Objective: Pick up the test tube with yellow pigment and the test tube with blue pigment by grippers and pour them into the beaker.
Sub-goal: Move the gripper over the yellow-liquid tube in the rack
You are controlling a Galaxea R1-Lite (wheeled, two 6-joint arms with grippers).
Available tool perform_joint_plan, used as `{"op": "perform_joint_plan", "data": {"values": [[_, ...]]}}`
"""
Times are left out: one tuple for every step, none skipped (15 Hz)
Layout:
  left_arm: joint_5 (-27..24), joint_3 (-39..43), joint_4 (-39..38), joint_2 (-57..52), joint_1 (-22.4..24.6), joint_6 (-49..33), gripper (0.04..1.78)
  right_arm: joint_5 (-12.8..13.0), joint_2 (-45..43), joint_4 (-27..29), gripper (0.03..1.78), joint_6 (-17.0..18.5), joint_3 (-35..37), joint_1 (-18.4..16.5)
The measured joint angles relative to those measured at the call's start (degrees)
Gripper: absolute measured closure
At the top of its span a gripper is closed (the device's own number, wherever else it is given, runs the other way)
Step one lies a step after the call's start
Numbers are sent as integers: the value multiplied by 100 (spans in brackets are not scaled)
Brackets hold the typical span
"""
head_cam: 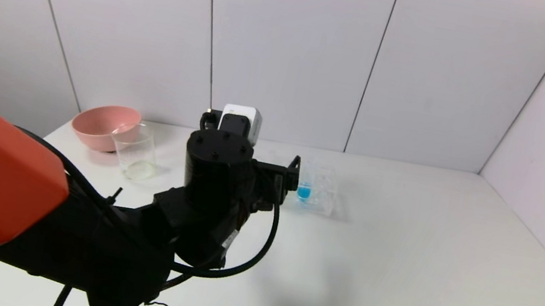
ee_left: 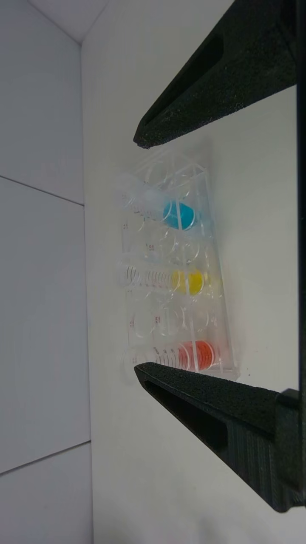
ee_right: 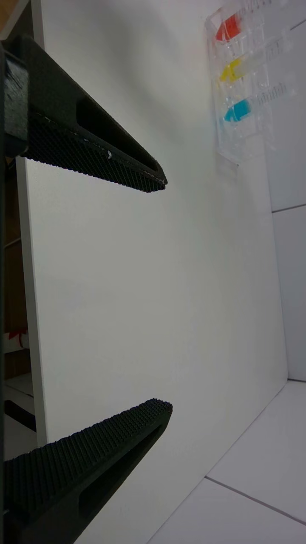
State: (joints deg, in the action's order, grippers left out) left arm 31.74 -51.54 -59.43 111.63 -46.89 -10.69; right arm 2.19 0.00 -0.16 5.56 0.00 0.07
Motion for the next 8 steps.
{"op": "perform_joint_plan", "data": {"values": [[20,-49,-24,146,-27,-7,6,0,0,0,4,0,0,-2],[34,-110,-62,301,-40,-11,6,-2,0,0,4,0,0,-2],[44,-165,-112,444,-52,-16,6,0,0,0,4,0,0,-2],[44,-207,-178,579,-52,-20,6,0,0,0,4,0,0,0],[48,-260,-256,722,-35,-22,6,0,0,0,4,0,0,0],[48,-323,-295,837,0,-22,6,0,0,0,4,0,0,0],[48,-411,-313,973,56,-22,6,0,0,0,4,-2,0,0],[45,-501,-313,1095,124,-20,6,-2,0,0,4,-2,0,0]]}}
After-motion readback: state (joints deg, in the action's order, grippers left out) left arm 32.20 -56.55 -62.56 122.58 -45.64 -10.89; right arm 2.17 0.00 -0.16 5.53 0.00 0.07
